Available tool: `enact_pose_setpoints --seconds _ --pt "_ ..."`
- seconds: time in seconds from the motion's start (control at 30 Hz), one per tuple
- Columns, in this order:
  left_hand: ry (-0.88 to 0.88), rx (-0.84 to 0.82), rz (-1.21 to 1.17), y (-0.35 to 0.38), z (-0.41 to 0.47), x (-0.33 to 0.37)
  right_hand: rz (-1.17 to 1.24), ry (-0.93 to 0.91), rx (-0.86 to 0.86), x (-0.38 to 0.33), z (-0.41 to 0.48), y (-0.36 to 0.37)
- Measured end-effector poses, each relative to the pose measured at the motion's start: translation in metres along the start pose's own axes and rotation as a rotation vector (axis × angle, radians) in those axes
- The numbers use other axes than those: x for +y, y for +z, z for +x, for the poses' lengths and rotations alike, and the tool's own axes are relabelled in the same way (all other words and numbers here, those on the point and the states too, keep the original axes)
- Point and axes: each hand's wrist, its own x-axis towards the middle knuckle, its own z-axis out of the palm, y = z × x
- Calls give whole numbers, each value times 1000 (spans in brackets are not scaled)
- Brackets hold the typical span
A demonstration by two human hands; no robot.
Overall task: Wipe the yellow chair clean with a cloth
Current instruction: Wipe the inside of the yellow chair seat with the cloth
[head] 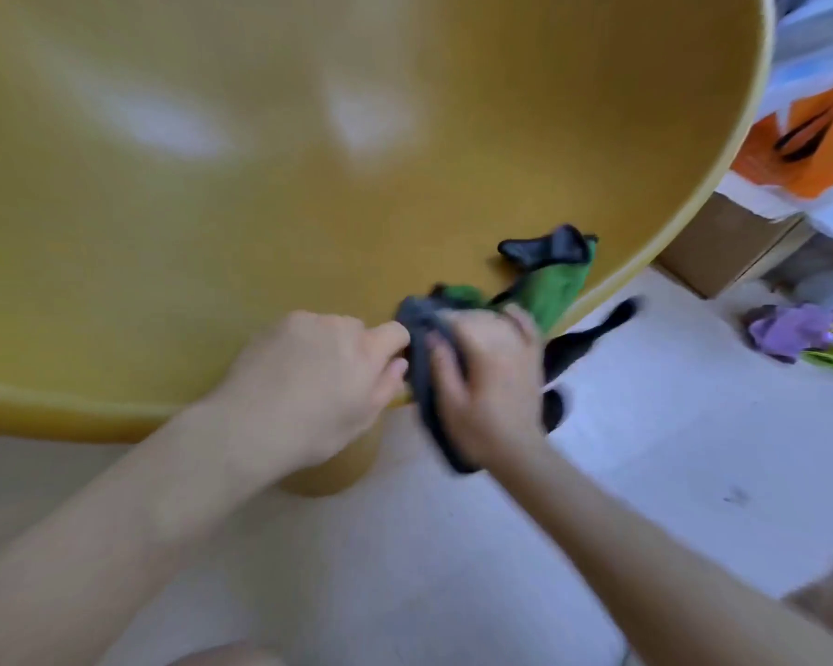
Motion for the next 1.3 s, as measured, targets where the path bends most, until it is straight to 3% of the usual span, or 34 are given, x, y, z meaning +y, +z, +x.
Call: enact_pose_setpoints --seconds 0.1,0.2,0.27,0.33,0.43,0.47,0.53,0.6,0.7,0.9,0.97,1.13,1.23,1.3 --pt "0 -25 30 6 4 12 88 -254 -61 -3 -10 -6" --pt "59 -13 129 2 1 16 -135 -567 -302 67 20 -36" --pt "80 -126 224 5 6 25 -258 -546 -333 118 45 -60" --pt "119 -204 258 0 18 31 -288 -373 -233 145 60 -71" --pt "100 -225 187 -1 38 27 -167 54 48 103 47 -40" --pt "73 -247 141 0 46 27 -94 99 69 76 30 -24" --pt "71 -300 65 1 58 30 58 7 13 35 -1 -12" --pt "111 -326 47 1 63 34 93 -195 -110 42 -3 -25" --pt "132 -303 101 -3 60 35 -172 -469 -305 105 28 -56" --pt "102 -392 99 -7 67 35 -482 -445 -278 204 89 -101" --pt "101 -394 102 -12 67 34 -495 -335 -169 223 109 -110" --pt "110 -365 31 -14 101 47 -65 434 216 189 124 -82" --pt "151 -282 -397 11 163 79 55 512 197 148 87 -64" --pt "218 -241 -508 26 196 106 157 544 195 134 64 -63"
